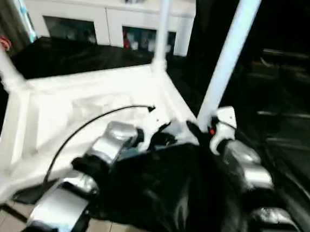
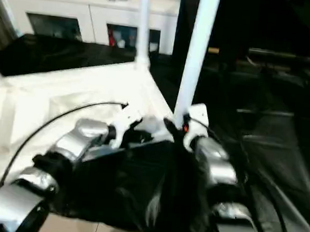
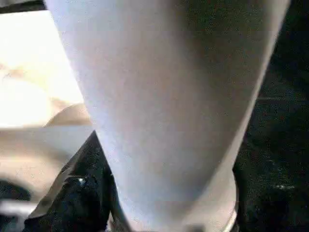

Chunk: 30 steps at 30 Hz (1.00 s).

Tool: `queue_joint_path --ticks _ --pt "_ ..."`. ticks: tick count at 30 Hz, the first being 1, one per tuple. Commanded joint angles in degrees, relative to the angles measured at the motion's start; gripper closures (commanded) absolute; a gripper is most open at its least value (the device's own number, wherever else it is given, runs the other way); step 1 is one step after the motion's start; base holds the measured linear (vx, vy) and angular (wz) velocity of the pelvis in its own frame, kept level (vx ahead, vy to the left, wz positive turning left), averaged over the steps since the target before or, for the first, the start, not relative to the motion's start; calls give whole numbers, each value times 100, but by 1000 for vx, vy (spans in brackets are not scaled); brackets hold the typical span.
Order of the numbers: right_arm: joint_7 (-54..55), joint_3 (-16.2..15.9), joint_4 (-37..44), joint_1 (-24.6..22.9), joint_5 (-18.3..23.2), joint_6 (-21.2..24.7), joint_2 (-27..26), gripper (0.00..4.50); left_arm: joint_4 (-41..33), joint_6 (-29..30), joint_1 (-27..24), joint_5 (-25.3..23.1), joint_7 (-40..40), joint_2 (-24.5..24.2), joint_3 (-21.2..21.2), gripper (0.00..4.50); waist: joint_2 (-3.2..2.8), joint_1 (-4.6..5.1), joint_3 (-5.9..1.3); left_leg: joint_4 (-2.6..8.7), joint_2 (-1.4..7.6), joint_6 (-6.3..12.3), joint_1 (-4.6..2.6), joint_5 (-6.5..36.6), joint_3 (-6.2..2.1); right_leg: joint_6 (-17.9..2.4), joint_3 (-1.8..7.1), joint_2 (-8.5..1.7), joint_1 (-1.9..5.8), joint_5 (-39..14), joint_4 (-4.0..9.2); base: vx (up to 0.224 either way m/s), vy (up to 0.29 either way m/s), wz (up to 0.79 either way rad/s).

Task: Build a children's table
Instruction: Rotate leg to tighten

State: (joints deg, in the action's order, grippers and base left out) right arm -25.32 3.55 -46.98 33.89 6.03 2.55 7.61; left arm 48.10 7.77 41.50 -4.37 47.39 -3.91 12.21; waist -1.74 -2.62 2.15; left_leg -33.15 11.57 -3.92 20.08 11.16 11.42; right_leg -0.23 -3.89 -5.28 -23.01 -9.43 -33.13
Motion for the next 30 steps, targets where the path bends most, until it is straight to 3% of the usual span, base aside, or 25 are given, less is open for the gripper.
queue_joint_path --ticks 1,5,7,10,11,14,15,21,25,27,28,30 --pt "-236 -407 -298 -8 4 81 -620 122 23 -204 252 34 -195 365 76 450 18 0 -306 407 120 166 -15 1484 -95 -1177 183 -285 242 -1842 442 0 0 0" --pt "-509 -287 -181 -56 186 144 -573 87 -61 -390 164 108 128 254 98 450 11 26 -309 404 124 298 -3 1481 -86 -1264 180 -280 261 -1634 423 0 0 0" --pt "-879 -301 38 -195 268 199 -395 63 -228 -453 33 203 462 124 112 450 55 28 -306 403 122 348 6 1472 -82 -1248 182 -284 270 -1719 432 0 0 0" --pt "-1302 -398 208 -328 295 197 -195 40 -364 -517 -92 262 773 -14 135 450 64 30 -314 406 140 414 34 1339 -97 -1237 180 -301 291 -1708 406 0 0 0" --pt "-1440 -433 266 -374 293 203 -134 26 -394 -530 -120 268 827 -51 136 450 85 12 -317 386 141 458 25 1247 -82 -1263 187 -306 286 -1638 404 0 0 0" --pt "-1750 -503 394 -478 296 215 6 6 -456 -544 -179 287 940 -143 134 450 68 12 -325 372 150 530 38 1027 -73 -1388 187 -297 289 -1299 362 0 0 0" --pt "-1871 -527 447 -521 301 219 62 2 -482 -541 -200 297 986 -181 132 450 106 7 -326 372 152 546 46 990 -72 -1398 186 -298 302 -1252 354 0 0 0" --pt "-2757 -794 855 -851 218 11 656 2 -889 -538 -425 576 1896 -586 127 450 80 -56 -337 340 177 699 36 788 -40 -1581 189 -284 289 -818 284 0 0 0" --pt "-3426 -974 1234 -1064 248 89 983 2 -1008 -530 -490 620 2250 -745 168 450 83 -125 -311 362 184 606 15 1043 -40 -1499 197 -279 289 -1105 315 0 0 0" --pt "-3661 -1032 1367 -1137 258 132 1098 29 -1044 -529 -510 628 2362 -798 179 450 77 -122 -309 370 189 565 12 1089 -43 -1482 198 -284 279 -1170 322 0 0 0" --pt "-3935 -1106 1510 -1219 266 183 1256 36 -1071 -534 -537 625 2533 -892 212 450 112 -128 -305 371 187 560 11 1101 -40 -1461 198 -279 281 -1219 331 0 0 0" --pt "-4120 -1165 1600 -1268 261 214 1375 36 -1083 -537 -550 620 2655 -967 236 450 103 -157 -309 368 199 559 7 1082 -44 -1441 209 -298 279 -1257 324 0 0 0"
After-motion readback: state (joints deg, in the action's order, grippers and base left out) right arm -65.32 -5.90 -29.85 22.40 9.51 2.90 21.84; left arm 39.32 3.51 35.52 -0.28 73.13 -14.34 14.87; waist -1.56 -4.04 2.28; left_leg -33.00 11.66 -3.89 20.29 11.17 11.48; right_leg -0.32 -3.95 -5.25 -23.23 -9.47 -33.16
